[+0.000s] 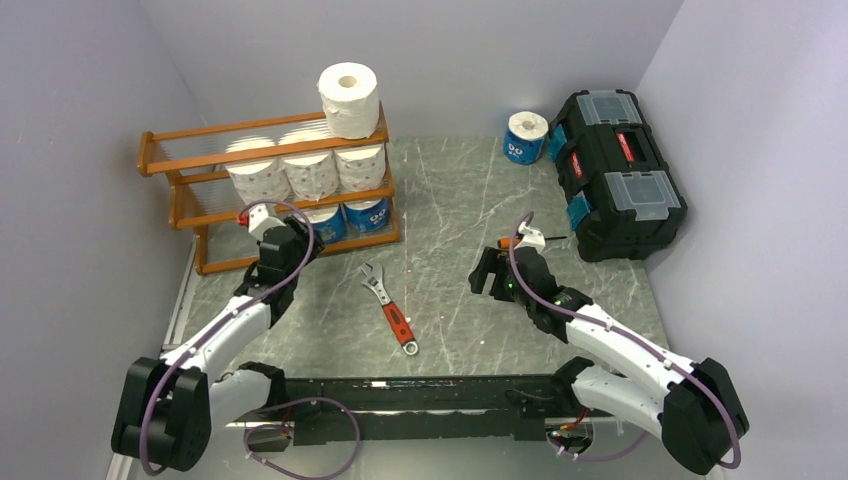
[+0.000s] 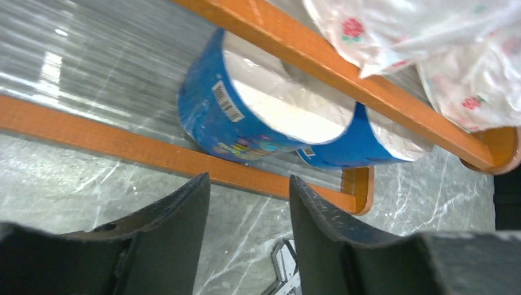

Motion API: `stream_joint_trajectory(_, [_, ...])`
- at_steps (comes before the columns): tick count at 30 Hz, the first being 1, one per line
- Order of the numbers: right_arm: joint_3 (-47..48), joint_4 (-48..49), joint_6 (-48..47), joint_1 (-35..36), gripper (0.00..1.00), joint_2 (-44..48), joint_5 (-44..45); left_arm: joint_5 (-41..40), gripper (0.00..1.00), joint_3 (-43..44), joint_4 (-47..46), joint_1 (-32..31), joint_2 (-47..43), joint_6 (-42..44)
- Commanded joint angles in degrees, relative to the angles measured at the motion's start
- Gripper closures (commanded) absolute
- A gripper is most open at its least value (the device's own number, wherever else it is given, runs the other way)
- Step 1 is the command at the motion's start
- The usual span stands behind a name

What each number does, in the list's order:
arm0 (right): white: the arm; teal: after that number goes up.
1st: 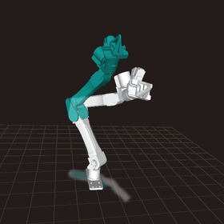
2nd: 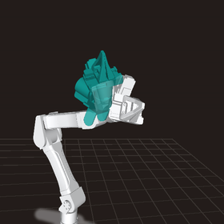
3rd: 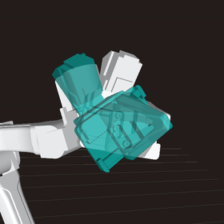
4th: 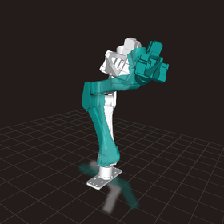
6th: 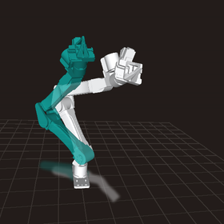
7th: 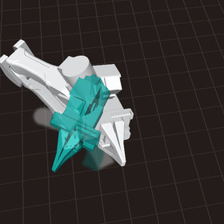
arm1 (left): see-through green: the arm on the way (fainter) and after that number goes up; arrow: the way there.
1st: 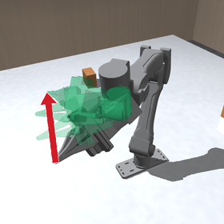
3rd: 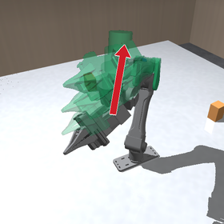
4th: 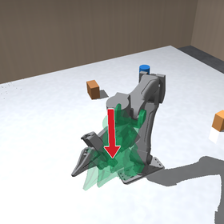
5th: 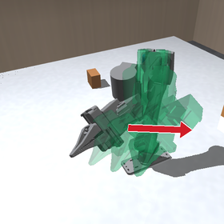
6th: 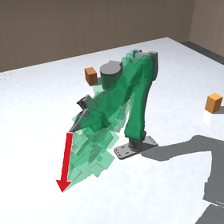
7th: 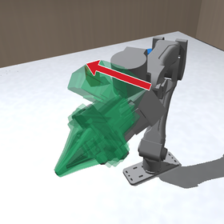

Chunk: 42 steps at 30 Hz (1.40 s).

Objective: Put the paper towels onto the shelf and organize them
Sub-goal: Place the paper towel on the shelf.

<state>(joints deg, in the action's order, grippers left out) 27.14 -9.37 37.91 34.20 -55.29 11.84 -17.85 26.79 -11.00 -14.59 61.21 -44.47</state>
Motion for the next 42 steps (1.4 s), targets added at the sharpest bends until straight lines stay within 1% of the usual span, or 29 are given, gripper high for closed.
stream_joint_trajectory(1, [0.51, 2.3, 0.02, -0.18, 0.12, 0.52, -0.24, -1.16, 0.5, -0.94, 1.78, 2.82, -0.07, -6.66])
stream_joint_trajectory(3, [0.43, 1.94, 0.12, -0.21, 0.12, 1.22, -0.16, 1.46, 0.58, -1.67, 0.17, 4.82, 1.13, -10.11])
stream_joint_trajectory(5, [0.31, 1.55, 0.23, -0.18, 0.12, 2.18, 0.09, 3.51, 0.63, -2.99, -3.21, 6.41, 2.26, -13.44])
stream_joint_trajectory(9, [-0.22, 0.66, 0.41, -0.2, 0.12, 3.99, 0.7, 5.53, 0.67, -5.72, -10.97, 8.55, 4.37, -17.68])
stream_joint_trajectory(15, [-1.15, -0.12, 0.57, -0.19, 0.12, 5.6, 1.18, 8.21, 0.72, -7.25, -18.6, 11.32, 9.11, -22.11])
stream_joint_trajectory(22, [-1.08, -0.21, 0.41, -0.18, 0.12, 5.59, 1.39, 8.82, 0.73, -5.0, -22.22, 11.6, 14.09, -23.34])
stream_joint_trajectory(28, [-0.9, -0.16, 0.24, -0.13, 0.12, 5.08, 1.85, 11.61, 0.73, -3.05, -24.23, 11.49, 18.41, -23.54])
stream_joint_trajectory(42, [-0.34, -0.26, 0.4, -0.19, 0.11, 3.73, 2.09, 12.74, 0.72, -2.13, -27.8, 11.43, 22.16, -23.96])
